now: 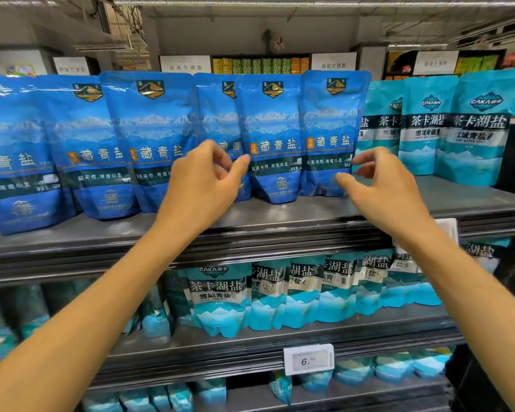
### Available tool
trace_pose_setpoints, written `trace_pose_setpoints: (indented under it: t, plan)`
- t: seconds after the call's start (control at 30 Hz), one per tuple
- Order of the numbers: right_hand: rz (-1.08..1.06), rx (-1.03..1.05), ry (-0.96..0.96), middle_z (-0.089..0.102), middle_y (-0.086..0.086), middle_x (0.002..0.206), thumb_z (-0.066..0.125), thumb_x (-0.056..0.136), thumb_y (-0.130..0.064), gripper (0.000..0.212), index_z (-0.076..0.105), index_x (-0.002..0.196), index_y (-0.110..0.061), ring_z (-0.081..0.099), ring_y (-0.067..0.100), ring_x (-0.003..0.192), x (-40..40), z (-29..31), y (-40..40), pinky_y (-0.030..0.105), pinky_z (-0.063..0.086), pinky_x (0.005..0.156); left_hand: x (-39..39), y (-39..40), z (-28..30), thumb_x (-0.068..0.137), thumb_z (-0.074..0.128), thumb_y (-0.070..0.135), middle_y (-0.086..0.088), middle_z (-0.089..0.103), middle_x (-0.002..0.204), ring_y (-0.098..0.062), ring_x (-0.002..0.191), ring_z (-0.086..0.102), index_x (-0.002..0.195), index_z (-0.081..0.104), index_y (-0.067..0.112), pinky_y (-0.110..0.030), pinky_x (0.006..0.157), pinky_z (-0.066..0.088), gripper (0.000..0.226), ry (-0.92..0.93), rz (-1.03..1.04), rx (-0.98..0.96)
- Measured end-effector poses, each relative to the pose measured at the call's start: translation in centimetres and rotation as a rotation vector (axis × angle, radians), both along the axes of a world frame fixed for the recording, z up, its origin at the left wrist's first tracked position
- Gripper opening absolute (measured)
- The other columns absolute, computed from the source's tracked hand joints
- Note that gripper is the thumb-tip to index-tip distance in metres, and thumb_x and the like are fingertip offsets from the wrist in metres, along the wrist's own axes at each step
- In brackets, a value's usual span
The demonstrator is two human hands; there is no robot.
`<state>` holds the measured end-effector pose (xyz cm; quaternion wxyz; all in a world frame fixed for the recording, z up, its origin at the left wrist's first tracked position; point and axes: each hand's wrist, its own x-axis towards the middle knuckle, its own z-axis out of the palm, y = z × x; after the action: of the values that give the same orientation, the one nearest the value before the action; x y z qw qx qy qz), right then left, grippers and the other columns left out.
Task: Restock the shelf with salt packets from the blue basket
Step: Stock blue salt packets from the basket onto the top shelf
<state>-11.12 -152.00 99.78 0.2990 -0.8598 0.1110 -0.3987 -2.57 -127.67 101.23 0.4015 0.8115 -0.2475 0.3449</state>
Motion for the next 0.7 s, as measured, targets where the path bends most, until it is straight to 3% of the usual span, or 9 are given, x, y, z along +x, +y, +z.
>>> trace_pose_setpoints:
  t: [0.07,0.13,0.23,0.33,0.43,0.53,0.6,0.7]
  plan:
    - [0.183,0.004,-0.157,0.066,-0.003,0.082,0.068,0.092,-0.022,0.007,0.063,0.095,-0.018,0.064,0.017,0.077,-2.3,-1.2,2.5,0.025,0.049,0.074,-1.6,1.7,-1.7,0.097,0.064,0.043,0.002,0.067,0.064,-0.009,0.061,0.064,0.080,0.060,0.018,-0.017,0.059,0.045,0.030,0.013,-0.078,-0.118]
    - [0.485,0.148,-0.137,0.062,-0.004,0.064,0.067,0.094,-0.012,0.008,0.066,0.087,-0.013,0.057,0.010,0.054,-4.2,-2.6,5.1,0.019,0.044,0.056,-3.6,3.4,-3.7,0.100,0.061,0.033,0.002,0.067,0.063,-0.007,0.054,0.060,0.080,0.060,0.014,-0.017,0.056,0.044,0.028,0.059,-0.203,-0.236]
    - [0.767,0.347,-0.078,0.059,0.005,0.059,0.066,0.095,-0.009,0.009,0.067,0.087,-0.006,0.054,0.005,0.049,-6.1,-5.3,8.7,0.012,0.041,0.048,-6.9,6.3,-6.4,0.100,0.059,0.024,0.001,0.067,0.067,-0.006,0.051,0.054,0.079,0.061,0.015,-0.015,0.055,0.045,0.023,0.063,-0.315,-0.382]
    - [0.890,0.506,-0.036,0.061,0.004,0.060,0.066,0.092,-0.016,0.009,0.069,0.086,-0.010,0.055,0.009,0.050,-6.9,-9.2,12.3,0.013,0.043,0.049,-10.0,9.6,-9.5,0.098,0.054,0.031,0.000,0.066,0.069,-0.016,0.051,0.053,0.078,0.064,0.025,-0.019,0.054,0.045,0.023,0.091,-0.333,-0.511]
    - [0.961,0.658,0.080,0.061,0.002,0.060,0.069,0.087,-0.023,0.008,0.071,0.082,-0.018,0.055,0.011,0.051,-7.0,-13.7,16.0,0.015,0.044,0.049,-13.0,13.2,-15.2,0.098,0.055,0.040,0.000,0.066,0.070,-0.017,0.051,0.053,0.080,0.064,0.024,-0.020,0.054,0.046,0.026,0.222,-0.232,-0.514]
    - [0.974,0.644,0.207,0.062,0.001,0.062,0.068,0.096,-0.018,0.013,0.071,0.083,-0.020,0.054,0.013,0.054,-7.4,-18.9,18.6,0.018,0.044,0.052,-16.2,16.9,-23.0,0.094,0.060,0.043,0.001,0.064,0.062,-0.011,0.047,0.048,0.077,0.064,0.024,-0.017,0.047,0.040,0.027,0.413,-0.050,-0.601]
    - [0.967,0.692,0.298,0.061,0.004,0.062,0.066,0.090,-0.017,0.009,0.071,0.082,-0.018,0.053,0.014,0.054,-7.9,-22.1,19.9,0.021,0.045,0.055,-18.6,19.5,-28.4,0.096,0.065,0.039,-0.001,0.060,0.056,-0.010,0.044,0.045,0.074,0.066,0.022,-0.016,0.043,0.036,0.028,0.534,0.082,-0.692]
    - [0.972,0.785,0.464,0.056,0.016,0.061,0.066,0.082,-0.021,0.009,0.071,0.080,-0.015,0.050,0.018,0.054,-9.6,-26.5,21.4,0.022,0.045,0.053,-23.1,22.7,-35.0,0.095,0.052,0.030,-0.003,0.059,0.054,-0.012,0.039,0.042,0.073,0.063,0.016,-0.017,0.039,0.029,0.029,0.714,0.270,-0.802]
